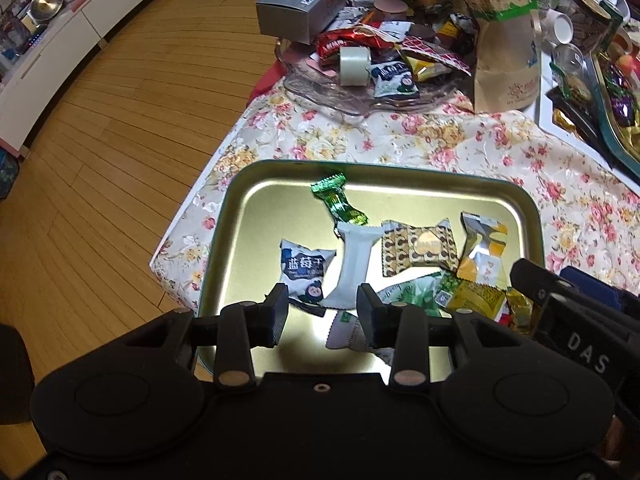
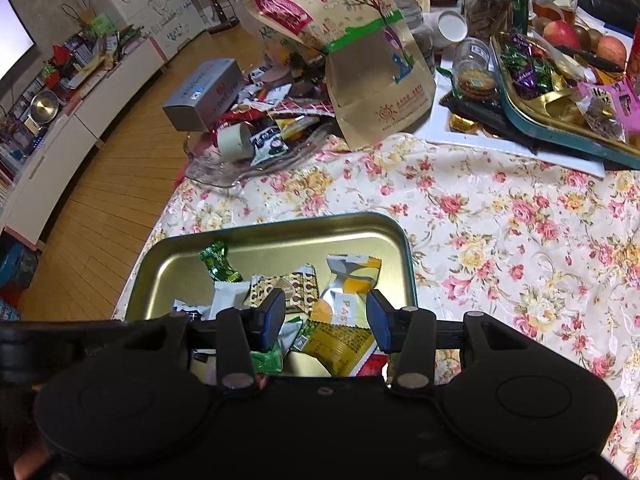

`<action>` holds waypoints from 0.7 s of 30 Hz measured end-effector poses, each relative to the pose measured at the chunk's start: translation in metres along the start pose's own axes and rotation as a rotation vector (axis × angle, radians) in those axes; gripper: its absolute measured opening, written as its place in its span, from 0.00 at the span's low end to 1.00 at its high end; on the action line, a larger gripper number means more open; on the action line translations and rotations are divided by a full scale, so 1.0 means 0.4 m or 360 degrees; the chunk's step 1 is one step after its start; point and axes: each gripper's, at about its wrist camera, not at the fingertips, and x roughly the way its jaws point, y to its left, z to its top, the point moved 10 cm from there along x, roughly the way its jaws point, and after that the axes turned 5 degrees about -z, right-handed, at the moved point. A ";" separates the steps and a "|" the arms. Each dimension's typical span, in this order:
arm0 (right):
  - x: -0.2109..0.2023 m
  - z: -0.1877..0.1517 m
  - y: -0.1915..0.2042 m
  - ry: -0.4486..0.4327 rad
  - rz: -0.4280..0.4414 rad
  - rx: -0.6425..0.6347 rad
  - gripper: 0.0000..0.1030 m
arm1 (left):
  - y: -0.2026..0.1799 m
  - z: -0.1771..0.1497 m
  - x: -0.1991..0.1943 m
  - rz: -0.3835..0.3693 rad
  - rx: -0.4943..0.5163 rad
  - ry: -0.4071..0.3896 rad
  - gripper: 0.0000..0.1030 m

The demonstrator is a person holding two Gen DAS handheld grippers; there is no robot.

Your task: Organize snacks

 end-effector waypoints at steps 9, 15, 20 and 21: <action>0.026 -0.018 -0.015 0.0077 -0.0105 -0.0019 0.46 | -0.018 -0.010 0.003 0.0031 0.0045 -0.0002 0.46; 0.037 -0.026 -0.019 0.0107 -0.0129 -0.0019 0.46 | -0.016 -0.012 0.004 0.0035 0.0035 0.0005 0.46; 0.044 -0.032 -0.022 0.0129 -0.0152 -0.0023 0.46 | -0.014 -0.012 0.007 0.0031 0.0021 0.0017 0.46; 0.045 -0.033 -0.024 0.0132 -0.0155 -0.0020 0.46 | -0.014 -0.013 0.008 0.0030 0.0019 0.0020 0.46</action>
